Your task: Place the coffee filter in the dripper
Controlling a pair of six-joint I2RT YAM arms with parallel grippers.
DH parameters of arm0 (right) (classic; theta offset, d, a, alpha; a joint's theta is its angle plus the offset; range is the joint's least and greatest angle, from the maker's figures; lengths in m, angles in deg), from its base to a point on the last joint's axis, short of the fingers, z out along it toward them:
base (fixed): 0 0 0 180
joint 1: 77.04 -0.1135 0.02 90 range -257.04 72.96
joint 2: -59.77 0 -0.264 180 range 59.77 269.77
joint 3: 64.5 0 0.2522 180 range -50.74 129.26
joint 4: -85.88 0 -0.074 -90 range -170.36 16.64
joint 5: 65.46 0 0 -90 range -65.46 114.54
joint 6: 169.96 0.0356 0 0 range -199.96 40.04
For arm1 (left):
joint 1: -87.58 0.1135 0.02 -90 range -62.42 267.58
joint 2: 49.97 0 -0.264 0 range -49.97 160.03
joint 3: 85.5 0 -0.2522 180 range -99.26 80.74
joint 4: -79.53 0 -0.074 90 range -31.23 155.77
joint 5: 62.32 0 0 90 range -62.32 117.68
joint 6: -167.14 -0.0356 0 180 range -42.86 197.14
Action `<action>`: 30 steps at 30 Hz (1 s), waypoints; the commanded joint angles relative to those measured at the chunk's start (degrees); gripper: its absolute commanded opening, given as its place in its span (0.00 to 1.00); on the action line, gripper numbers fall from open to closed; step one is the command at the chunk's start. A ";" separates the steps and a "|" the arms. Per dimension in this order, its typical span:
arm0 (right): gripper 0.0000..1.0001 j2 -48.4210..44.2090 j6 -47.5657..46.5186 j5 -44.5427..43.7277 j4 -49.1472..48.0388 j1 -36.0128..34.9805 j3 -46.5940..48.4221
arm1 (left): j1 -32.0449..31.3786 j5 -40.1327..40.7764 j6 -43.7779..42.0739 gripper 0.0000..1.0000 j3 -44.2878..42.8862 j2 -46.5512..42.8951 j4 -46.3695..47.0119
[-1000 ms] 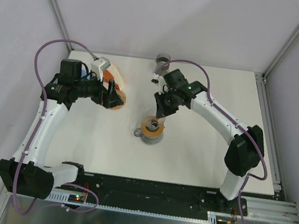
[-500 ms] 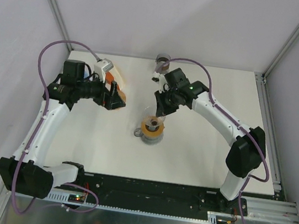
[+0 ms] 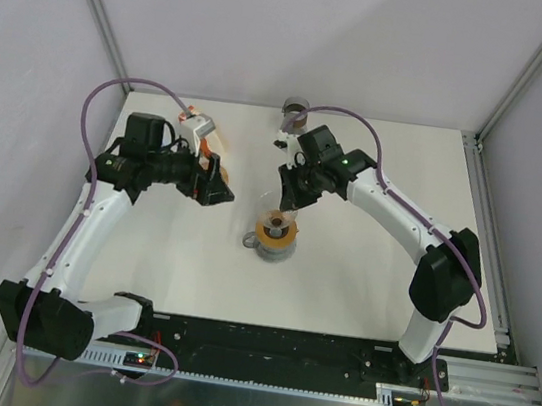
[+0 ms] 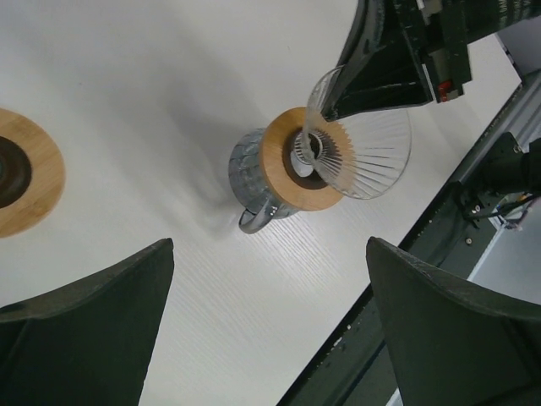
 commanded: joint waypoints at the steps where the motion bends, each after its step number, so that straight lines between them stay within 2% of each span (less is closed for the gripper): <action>1: 0.00 0.27 -0.02 0.61 -1.77 0.35 -1.20 | -3.59 0.86 2.45 0.99 -0.02 1.08 2.24; 10: 0.00 0.87 0.36 0.69 -3.70 -0.26 -3.63 | -11.07 4.48 5.05 0.93 -2.32 9.53 4.11; 18: 0.00 1.95 0.39 1.39 -5.20 -0.39 -5.32 | -14.65 4.97 7.05 0.80 -4.10 15.54 6.99; 27: 0.00 2.78 -0.21 1.08 -6.27 -0.32 -6.30 | -15.74 5.22 7.52 0.53 -3.19 19.48 8.29; 30: 0.00 3.03 -0.27 0.87 -6.28 -0.37 -6.34 | -15.99 5.89 7.32 0.42 -2.71 20.16 8.37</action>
